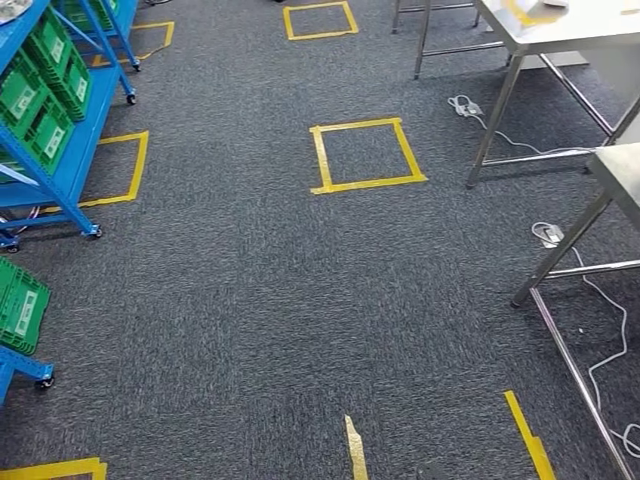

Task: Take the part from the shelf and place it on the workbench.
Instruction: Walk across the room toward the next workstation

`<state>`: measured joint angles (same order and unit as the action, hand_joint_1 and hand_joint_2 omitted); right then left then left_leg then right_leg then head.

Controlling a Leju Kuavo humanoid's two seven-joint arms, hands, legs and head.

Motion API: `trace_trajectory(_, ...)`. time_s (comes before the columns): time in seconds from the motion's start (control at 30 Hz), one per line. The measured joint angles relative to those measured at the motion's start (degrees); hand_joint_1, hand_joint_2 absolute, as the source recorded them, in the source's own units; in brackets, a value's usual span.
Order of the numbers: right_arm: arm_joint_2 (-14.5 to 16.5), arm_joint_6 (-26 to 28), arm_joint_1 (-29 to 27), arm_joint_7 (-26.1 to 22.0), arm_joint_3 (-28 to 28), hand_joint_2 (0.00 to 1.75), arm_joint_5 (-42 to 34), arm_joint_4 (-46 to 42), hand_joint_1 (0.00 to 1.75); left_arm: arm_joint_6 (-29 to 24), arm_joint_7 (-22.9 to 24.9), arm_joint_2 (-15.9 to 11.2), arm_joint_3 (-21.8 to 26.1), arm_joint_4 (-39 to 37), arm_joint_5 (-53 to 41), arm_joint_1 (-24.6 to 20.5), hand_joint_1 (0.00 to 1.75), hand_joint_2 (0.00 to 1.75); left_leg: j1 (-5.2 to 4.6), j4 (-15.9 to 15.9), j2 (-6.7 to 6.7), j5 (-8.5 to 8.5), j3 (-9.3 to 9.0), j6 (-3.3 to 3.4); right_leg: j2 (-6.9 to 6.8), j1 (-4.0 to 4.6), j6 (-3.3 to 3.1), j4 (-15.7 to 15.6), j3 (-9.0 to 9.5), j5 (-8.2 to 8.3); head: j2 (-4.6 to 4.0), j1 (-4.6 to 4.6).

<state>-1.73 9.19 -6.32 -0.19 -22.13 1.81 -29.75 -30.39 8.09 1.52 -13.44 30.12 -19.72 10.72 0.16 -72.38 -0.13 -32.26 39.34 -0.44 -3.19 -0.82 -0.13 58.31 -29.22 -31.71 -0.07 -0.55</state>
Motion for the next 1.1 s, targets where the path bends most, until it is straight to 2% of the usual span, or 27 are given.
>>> trace_trajectory(0.07, 0.07, -0.52, -0.11, 0.35, -0.01, 0.00, 0.09, -0.27, 0.00, 0.17, 0.75, -0.32, 0.07, 2.05, -0.51, 1.15, 0.00, 0.00, -0.52, 7.64, 2.59, 3.35, -3.97, 0.63, -1.27, 0.13, 0.36, -0.01, 0.44, -0.52, 0.00, 0.02)
trace_trajectory(0.13, 0.11, -1.01, -0.24, 0.60, -0.02, 0.00, 0.27, -0.33, 0.00, 0.25, 1.10, -0.50, 0.18, 3.71, -1.00, 1.65, 0.00, 0.00, -1.22, 12.15, 4.84, 4.12, -6.20, 1.22, -2.63, 0.36, 0.87, -0.07, 0.62, -1.05, 0.00, 0.00)
trace_trajectory(0.17, 0.11, -1.18, -0.23, 0.67, -0.06, 0.00, 0.40, -0.33, 0.00, 0.25, 1.21, -0.53, 0.30, 4.40, -1.24, 1.87, 0.00, 0.00, -1.47, 12.56, 4.81, 3.81, -6.30, 1.40, -3.39, 0.44, 1.10, -0.22, 0.83, -1.22, 0.00, 0.00)
trace_trajectory(0.2, 0.12, -1.32, -0.14, 0.72, -0.11, 0.00, 0.57, -0.33, 0.00, 0.23, 1.27, -0.55, 0.47, 5.04, -1.49, 2.20, 0.00, 0.00, -1.47, 12.89, 4.09, 3.86, -6.36, 1.67, -4.14, 0.46, 1.33, -0.42, 1.30, -1.31, 0.00, -0.01)
trace_trajectory(0.23, 0.13, -1.38, -0.01, 0.71, -0.16, 0.00, 0.73, -0.33, 0.00, 0.22, 1.33, -0.52, 0.67, 5.65, -1.69, 2.68, 0.00, 0.00, -1.36, 13.29, 3.37, 4.03, -6.54, 1.94, -4.15, 0.41, 1.56, -0.45, 1.65, -1.58, 0.00, -0.07)
trace_trajectory(0.3, 0.15, -1.40, 0.16, 0.62, -0.24, 0.00, 0.93, -0.31, 0.00, 0.29, 1.56, -0.48, 1.04, 6.77, -1.98, 3.42, 0.00, 0.00, -1.00, 14.10, 1.99, 4.48, -7.01, 2.60, -1.50, 0.30, 1.97, 2.04, 0.85, -3.35, -0.01, -0.27)
trace_trajectory(0.37, 0.16, -1.55, 0.07, 0.40, -0.44, 0.00, 1.19, -0.23, 0.00, 0.83, 2.53, -0.43, 1.60, 8.16, -2.42, 3.93, 0.00, 0.00, -0.83, 14.36, 0.47, 4.57, -7.13, 3.03, 1.98, 0.14, 2.16, 9.04, -2.83, -6.67, -0.01, -0.46)
trace_trajectory(0.4, 0.17, -1.68, 0.02, 0.27, -0.63, 0.00, 1.36, -0.19, 0.00, 1.25, 3.27, -0.37, 2.08, 9.08, -2.70, 4.38, 0.00, 0.00, -0.84, 14.35, -0.37, 4.52, -7.13, 3.14, 2.70, 0.12, 2.23, 12.74, -4.95, -7.93, 0.00, -0.49)
trace_trajectory(0.43, 0.17, -1.82, 0.01, 0.15, -0.85, 0.00, 1.54, -0.15, 0.00, 1.79, 4.03, -0.26, 2.68, 10.20, -3.02, 5.04, 0.00, 0.00, -0.85, 14.33, -1.19, 4.45, -7.21, 3.18, 2.99, 0.10, 2.28, 15.04, -6.50, -8.22, 0.00, -0.48)
trace_trajectory(0.47, 0.17, -1.93, 0.05, 0.04, -1.06, 0.00, 1.67, -0.15, 0.00, 2.34, 4.73, -0.10, 3.34, 11.41, -3.41, 5.87, 0.00, 0.00, -0.84, 14.31, -2.01, 4.37, -7.35, 3.12, 3.12, 0.09, 2.31, 15.17, -7.07, -7.25, 0.00, -0.48)
trace_trajectory(0.5, 0.17, -1.96, 0.19, -0.03, -1.22, 0.00, 1.75, -0.16, 0.00, 2.99, 5.43, 0.09, 4.11, 12.72, -3.97, 6.79, 0.00, 0.00, -0.80, 14.24, -2.85, 4.25, -7.54, 2.98, 3.36, 0.03, 2.34, 12.96, -6.52, -5.07, 0.00, -0.47)
trace_trajectory(0.53, 0.16, -1.95, 0.39, -0.07, -1.40, 0.00, 1.80, -0.22, 0.00, 3.73, 6.09, 0.36, 4.97, 14.11, -4.66, 7.64, 0.00, 0.00, -0.73, 14.11, -3.65, 4.07, -7.72, 2.77, 4.12, -0.12, 2.38, 9.19, -5.18, -2.44, 0.00, -0.48)
trace_trajectory(0.57, 0.16, -1.91, 0.64, -0.09, -1.58, 0.00, 1.83, -0.29, 0.00, 4.44, 6.66, 0.66, 5.83, 15.40, -5.34, 8.39, 0.00, 0.00, -0.75, 13.91, -4.38, 3.86, -7.79, 2.50, 5.60, -0.30, 2.43, 5.55, -3.71, -0.54, -0.01, -0.48)
trace_trajectory(0.6, 0.16, -1.85, 0.89, -0.10, -1.83, 0.00, 1.83, -0.40, 0.00, 5.10, 7.11, 0.98, 6.79, 16.73, -6.04, 8.97, 0.00, 0.00, -0.74, 13.60, -5.12, 3.69, -7.68, 2.23, 7.03, -0.49, 2.40, 2.58, -2.45, 0.51, -0.01, -0.47)
trace_trajectory(0.63, 0.16, -1.76, 1.10, -0.09, -2.09, 0.00, 1.82, -0.55, 0.00, 5.62, 7.36, 1.35, 7.73, 17.91, -6.69, 9.45, 0.00, 0.00, -0.68, 13.38, -5.76, 3.64, -7.45, 1.95, 8.07, -0.58, 2.30, 1.06, -1.77, 0.69, -0.01, -0.48)
trace_trajectory(0.67, 0.16, -1.63, 1.25, -0.07, -2.32, 0.00, 1.81, -0.68, 0.00, 6.03, 7.46, 1.69, 8.59, 18.88, -7.29, 9.89, 0.00, 0.00, -0.61, 13.27, -6.45, 3.70, -7.15, 1.67, 8.43, -0.52, 2.09, 0.66, -1.37, 0.33, -0.01, -0.47)
trace_trajectory(0.7, 0.17, -1.47, 1.32, -0.04, -2.52, 0.00, 1.80, -0.87, 0.00, 6.48, 7.44, 2.07, 9.47, 19.73, -8.04, 10.29, 0.00, 0.00, -0.45, 13.20, -7.19, 3.82, -6.88, 1.39, 7.90, -0.46, 1.77, 0.36, -1.07, 0.31, 0.00, -0.50)
trace_trajectory(0.73, 0.16, -1.26, 1.36, 0.01, -2.64, 0.00, 1.80, -1.08, 0.00, 7.02, 7.29, 2.46, 10.32, 20.29, -8.94, 10.68, 0.00, 0.00, -0.35, 13.08, -7.28, 3.78, -6.71, 1.13, 7.15, -0.42, 1.45, 0.26, -0.85, 0.41, 0.00, -0.51)
trace_trajectory(0.77, 0.13, -0.98, 1.38, 0.04, -2.71, 0.00, 1.79, -1.30, 0.00, 7.68, 7.00, 2.96, 11.22, 20.61, -10.15, 10.90, 0.00, 0.00, -0.38, 12.34, -6.37, 3.28, -6.33, 0.86, 6.44, -0.42, 1.10, 0.10, -0.59, 0.46, 0.00, -0.42)
trace_trajectory(0.8, 0.08, -0.61, 1.37, 0.13, -2.74, 0.00, 1.72, -1.56, 0.00, 8.52, 6.47, 3.49, 12.30, 20.77, -11.83, 10.92, 0.00, 0.00, -0.41, 10.54, -4.85, 2.22, -5.52, 0.58, 5.61, -0.44, 0.75, -0.06, -0.43, 0.51, 0.00, -0.29)
trace_trajectory(0.87, -0.13, 0.07, 1.18, 0.51, -2.72, 0.00, 1.48, -1.98, 0.00, 9.99, 4.97, 4.52, 14.65, 20.73, -15.43, 10.32, 0.00, 0.00, -0.38, 3.81, -1.45, -1.10, -2.30, 0.13, 3.73, -0.25, 0.23, -0.17, -0.11, 0.29, 0.00, -0.05)
trace_trajectory(0.9, -0.24, 0.32, 1.00, 0.79, -2.70, 0.00, 1.34, -2.16, 0.00, 10.46, 4.21, 4.91, 15.82, 20.60, -16.79, 9.86, 0.00, 0.00, -0.27, 0.13, -0.77, -2.48, -0.45, -0.02, 2.69, -0.13, 0.08, -0.17, 0.02, 0.11, 0.00, -0.03)
trace_trajectory(0.93, -0.36, 0.43, 0.85, 1.00, -2.70, 0.00, 1.26, -2.33, 0.00, 10.71, 3.66, 5.26, 16.83, 20.44, -17.58, 9.47, 0.00, 0.00, -0.18, -2.31, -0.46, -2.98, 0.79, -0.08, 1.71, -0.03, 0.01, -0.17, 0.15, -0.10, 0.00, -0.06)
trace_trajectory(0.97, -0.45, 0.53, 0.75, 1.14, -2.71, 0.00, 1.22, -2.50, 0.00, 10.84, 3.34, 5.56, 17.77, 20.26, -17.96, 9.23, 0.00, 0.00, -0.14, -2.73, -0.28, -2.36, 1.04, -0.05, 0.86, 0.04, 0.00, -0.17, 0.31, -0.31, 0.00, -0.04)
trace_trajectory(1.0, -0.50, 0.59, 0.71, 1.21, -2.72, 0.00, 1.20, -2.71, 0.00, 10.93, 3.20, 5.81, 18.57, 20.10, -18.12, 9.12, 0.00, 0.00, -0.15, -0.88, -0.03, -0.71, 0.13, 0.09, 0.13, 0.10, 0.04, -0.17, 0.57, -0.55, 0.00, -0.03)
trace_trajectory(1.03, -0.52, 0.63, 0.72, 1.22, -2.72, 0.00, 1.19, -2.93, 0.00, 10.98, 3.16, 6.01, 19.21, 19.99, -18.20, 9.08, 0.00, 0.00, -0.24, 2.67, 0.61, 1.48, -1.65, 0.38, -0.52, 0.14, 0.11, -0.18, 0.87, -0.82, 0.00, -0.03)
trace_trajectory(1.1, -0.54, 0.67, 0.73, 1.24, -2.73, 0.00, 1.17, -3.30, 0.00, 11.01, 3.10, 6.27, 20.18, 19.84, -18.27, 8.84, 0.00, 0.00, -0.90, 9.62, 3.15, 3.88, -5.22, 1.18, -1.68, 0.32, 0.43, -0.20, 1.36, -1.40, 0.00, 0.00)
